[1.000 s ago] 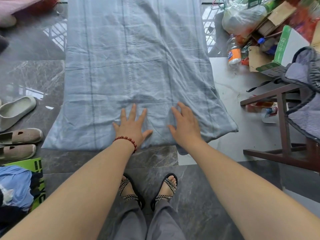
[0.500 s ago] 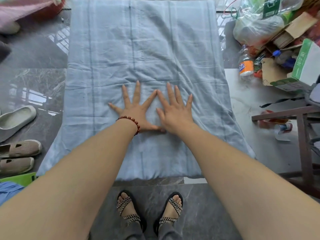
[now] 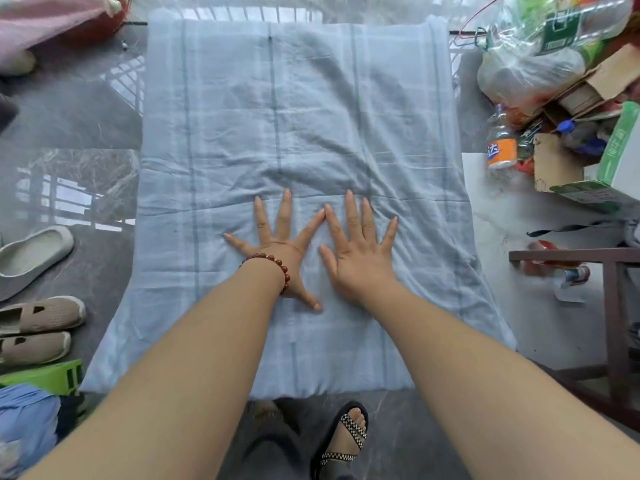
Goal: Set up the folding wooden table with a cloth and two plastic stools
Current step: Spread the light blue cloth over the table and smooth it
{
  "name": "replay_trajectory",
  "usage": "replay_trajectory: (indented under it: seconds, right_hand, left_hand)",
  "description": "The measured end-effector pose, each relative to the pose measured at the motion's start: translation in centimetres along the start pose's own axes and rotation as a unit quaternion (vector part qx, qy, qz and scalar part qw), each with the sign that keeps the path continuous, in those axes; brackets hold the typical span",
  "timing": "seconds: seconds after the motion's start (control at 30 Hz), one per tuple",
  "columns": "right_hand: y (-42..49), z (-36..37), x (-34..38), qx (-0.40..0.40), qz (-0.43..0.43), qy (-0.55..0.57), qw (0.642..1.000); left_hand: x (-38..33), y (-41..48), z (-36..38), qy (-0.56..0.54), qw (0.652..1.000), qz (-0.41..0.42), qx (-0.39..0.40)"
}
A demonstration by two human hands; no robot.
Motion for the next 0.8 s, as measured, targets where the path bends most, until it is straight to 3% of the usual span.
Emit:
replay_trajectory:
  seconds: [0.37,0.43,0.6,0.7,0.8]
  right_hand:
    - [0.0,-0.9,0.3,0.095,0.008,0.006,0.995]
    - [-0.2,-0.8,0.4,0.076,0.010,0.003,0.997]
    - [1.4,-3.7,1.6,-0.128,0.069,0.021,0.989]
    - [4.3,-6.0,1.9,-0.154,0.084,0.036,0.984]
    - [7.6,-7.5,1.4,-0.144,0.060,0.084,0.984]
  left_hand:
    - [-0.1,0.7,-1.1,0.011,0.995,-0.005,0.097]
    - [-0.1,0.6,-0.8,0.006,0.996,0.011,0.088]
    - [1.7,1.4,-2.8,0.024,0.990,0.100,-0.100]
    - [3.2,2.5,-5.4,0.047,0.951,0.180,-0.248]
    - [4.3,3.8,-7.9,0.066,0.930,0.209,-0.294]
Point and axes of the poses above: each hand's wrist, its own y-axis towards the middle knuckle, its own z-axis out of the palm, x = y × z, the point moved 3 cm from there along y, towards the middle knuckle, and after that the axes turned 3 degrees about z, right-handed, at the moved point
